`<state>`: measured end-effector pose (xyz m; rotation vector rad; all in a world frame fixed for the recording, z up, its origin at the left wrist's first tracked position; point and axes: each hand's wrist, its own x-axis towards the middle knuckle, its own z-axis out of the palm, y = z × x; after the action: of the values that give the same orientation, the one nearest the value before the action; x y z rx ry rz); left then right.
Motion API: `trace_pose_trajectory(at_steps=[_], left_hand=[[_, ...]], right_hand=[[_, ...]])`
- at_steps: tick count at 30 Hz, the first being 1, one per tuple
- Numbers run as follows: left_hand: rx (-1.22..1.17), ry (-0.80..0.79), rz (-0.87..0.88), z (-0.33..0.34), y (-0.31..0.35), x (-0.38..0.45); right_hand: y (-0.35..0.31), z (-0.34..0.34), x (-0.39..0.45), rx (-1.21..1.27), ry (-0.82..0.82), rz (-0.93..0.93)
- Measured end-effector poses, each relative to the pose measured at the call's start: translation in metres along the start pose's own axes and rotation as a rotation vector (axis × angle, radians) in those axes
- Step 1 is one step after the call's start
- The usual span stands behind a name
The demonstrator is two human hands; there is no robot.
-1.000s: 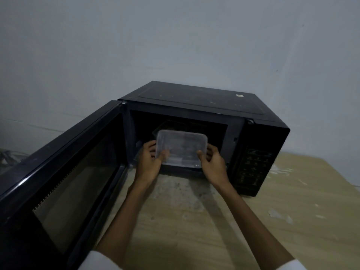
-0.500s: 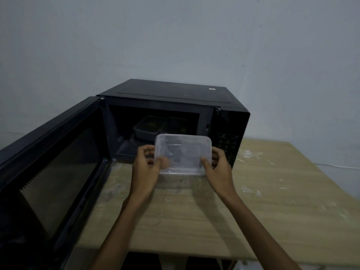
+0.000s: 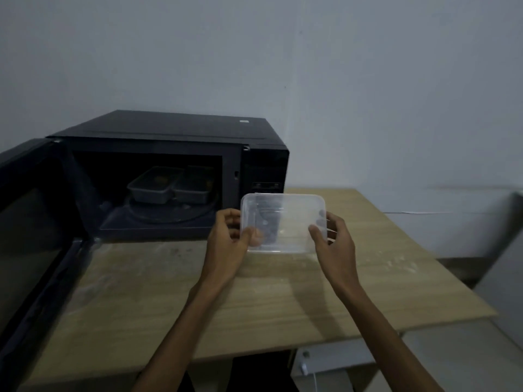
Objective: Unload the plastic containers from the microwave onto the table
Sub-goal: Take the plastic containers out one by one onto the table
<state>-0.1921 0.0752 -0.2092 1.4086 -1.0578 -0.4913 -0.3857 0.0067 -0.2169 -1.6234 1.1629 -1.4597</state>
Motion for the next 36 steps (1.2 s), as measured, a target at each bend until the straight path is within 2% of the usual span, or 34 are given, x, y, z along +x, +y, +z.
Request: trace_pose_trajectory(at_steps=[7, 15, 24, 36], left_hand=[[-0.032, -0.101, -0.012, 0.078, 0.000, 0.007], [-0.049, -0.185, -0.032, 0.156, -0.006, 0.034], [-0.039, -0.205, -0.216, 0.218, -0.039, 0.095], [-0.031, -0.182, -0.387, 0.263, -0.087, 0.153]], right_hand=[[0.027, -0.058, 0.029, -0.038, 0.107, 0.071], [0.063, -0.098, 0.088, -0.091, 0.151, 0.165], [0.121, -0.098, 0.168, -0.152, 0.047, 0.307], [0.173, -0.076, 0.235, -0.261, -0.036, 0.436]])
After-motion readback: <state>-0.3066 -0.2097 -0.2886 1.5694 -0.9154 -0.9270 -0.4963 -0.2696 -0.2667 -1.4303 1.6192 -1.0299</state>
